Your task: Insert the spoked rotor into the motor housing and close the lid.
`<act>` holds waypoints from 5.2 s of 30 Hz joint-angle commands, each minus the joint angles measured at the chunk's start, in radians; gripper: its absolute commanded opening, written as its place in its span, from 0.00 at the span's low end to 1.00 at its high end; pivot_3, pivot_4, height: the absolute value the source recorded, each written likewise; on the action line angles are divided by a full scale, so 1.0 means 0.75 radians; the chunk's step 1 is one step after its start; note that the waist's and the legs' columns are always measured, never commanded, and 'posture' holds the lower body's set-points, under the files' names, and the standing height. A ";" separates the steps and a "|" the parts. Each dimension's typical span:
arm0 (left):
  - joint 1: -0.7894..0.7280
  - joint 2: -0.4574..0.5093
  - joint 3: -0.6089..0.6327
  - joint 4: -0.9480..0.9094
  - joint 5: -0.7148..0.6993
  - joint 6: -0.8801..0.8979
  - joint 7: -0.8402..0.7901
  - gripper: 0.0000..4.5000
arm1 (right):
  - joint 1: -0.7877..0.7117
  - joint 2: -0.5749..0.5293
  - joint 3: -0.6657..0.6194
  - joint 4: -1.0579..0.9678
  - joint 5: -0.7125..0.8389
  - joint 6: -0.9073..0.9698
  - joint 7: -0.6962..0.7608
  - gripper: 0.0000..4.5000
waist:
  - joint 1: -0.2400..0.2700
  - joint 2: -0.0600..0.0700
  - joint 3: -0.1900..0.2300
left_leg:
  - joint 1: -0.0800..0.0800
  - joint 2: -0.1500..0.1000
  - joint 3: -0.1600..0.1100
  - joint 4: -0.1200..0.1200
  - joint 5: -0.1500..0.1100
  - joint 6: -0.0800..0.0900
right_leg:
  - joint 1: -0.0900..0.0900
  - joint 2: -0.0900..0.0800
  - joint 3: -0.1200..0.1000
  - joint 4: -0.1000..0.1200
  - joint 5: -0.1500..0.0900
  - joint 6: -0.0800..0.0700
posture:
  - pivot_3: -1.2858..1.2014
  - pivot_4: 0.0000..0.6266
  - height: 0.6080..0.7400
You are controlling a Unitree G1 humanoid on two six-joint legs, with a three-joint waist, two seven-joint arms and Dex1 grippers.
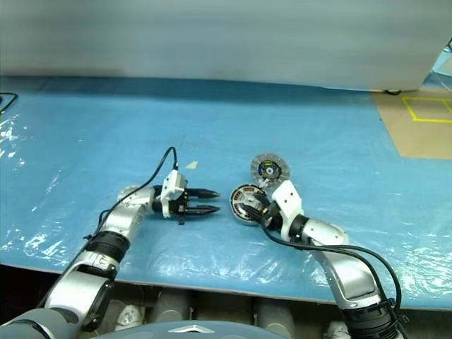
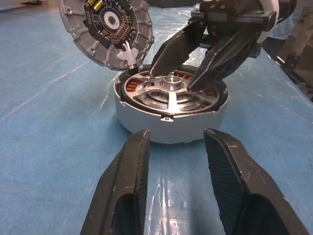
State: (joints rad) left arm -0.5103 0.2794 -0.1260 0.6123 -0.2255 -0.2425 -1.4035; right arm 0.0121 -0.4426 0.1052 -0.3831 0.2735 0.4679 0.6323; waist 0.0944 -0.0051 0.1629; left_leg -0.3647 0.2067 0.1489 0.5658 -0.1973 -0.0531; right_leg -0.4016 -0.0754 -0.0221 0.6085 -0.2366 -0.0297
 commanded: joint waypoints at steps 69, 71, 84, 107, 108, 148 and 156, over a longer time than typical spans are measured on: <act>-0.051 0.029 -0.010 -0.176 -0.074 0.382 0.034 0.41 | -0.201 0.169 -0.294 0.270 0.283 -0.110 -0.055 0.00 | 0.000 0.003 -0.001 | -0.003 0.000 0.000 -0.001 0.003 0.005 | -0.002 0.000 -0.001 0.000 0.000 -0.001 | 0.52 0.24 1.00; -0.038 0.035 -0.012 -0.194 -0.075 0.386 0.043 0.41 | -0.186 0.158 -0.286 0.244 0.320 -0.068 -0.019 0.00 | -0.001 0.003 -0.001 | -0.004 0.000 0.000 -0.001 0.003 0.005 | -0.002 0.000 -0.001 0.000 0.000 -0.001 | 0.52 0.24 1.00; -0.045 0.090 0.004 -0.168 -0.087 0.406 0.033 0.41 | -0.104 -0.010 -0.085 0.088 0.204 -0.002 0.071 0.00 | -0.005 0.003 -0.001 | -0.002 0.000 0.001 -0.001 0.000 0.001 | -0.002 0.000 -0.001 0.000 0.000 -0.001 | 0.52 0.24 1.00; -0.047 0.166 0.040 -0.059 -0.071 0.346 0.039 0.41 | -0.159 0.146 -0.123 0.085 0.180 -0.061 -0.058 0.63 | -0.004 0.003 -0.001 | -0.002 0.000 0.001 -0.002 0.000 0.000 | -0.002 0.000 -0.001 -0.001 0.000 -0.001 | 0.52 0.24 1.00; -0.046 0.174 0.046 -0.057 -0.071 0.345 0.037 0.41 | -0.167 0.154 -0.126 0.080 0.191 -0.055 -0.058 0.63 | -0.004 0.003 -0.001 | -0.002 0.000 0.001 -0.002 0.000 0.000 | -0.002 0.000 -0.001 -0.001 0.000 -0.001 | 0.52 0.24 1.00; -0.012 0.143 0.061 -0.031 -0.050 0.276 0.096 0.41 | -0.236 0.023 0.104 0.080 0.034 -0.038 0.066 0.66 | -0.002 0.003 -0.001 | -0.002 0.000 0.000 0.000 0.000 0.000 | -0.002 0.000 0.000 0.000 0.000 0.000 | 0.52 0.24 1.00; -0.009 0.130 0.052 -0.067 -0.049 0.308 0.107 0.41 | -0.284 -0.121 0.110 0.029 0.002 -0.002 0.146 0.66 | -0.002 0.003 -0.001 | -0.002 0.000 0.000 -0.001 0.000 0.000 | -0.002 0.000 0.000 0.000 0.000 0.000 | 0.52 0.24 1.00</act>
State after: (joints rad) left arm -0.5192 0.3779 -0.0882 0.5992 -0.2533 -0.0128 -1.3234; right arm -0.1821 -0.5256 0.2056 -0.2982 0.2740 0.4747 0.7373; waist 0.0927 -0.0030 0.1623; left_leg -0.3663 0.2068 0.1492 0.5649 -0.1972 -0.0533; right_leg -0.4031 -0.0752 -0.0226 0.6085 -0.2366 -0.0300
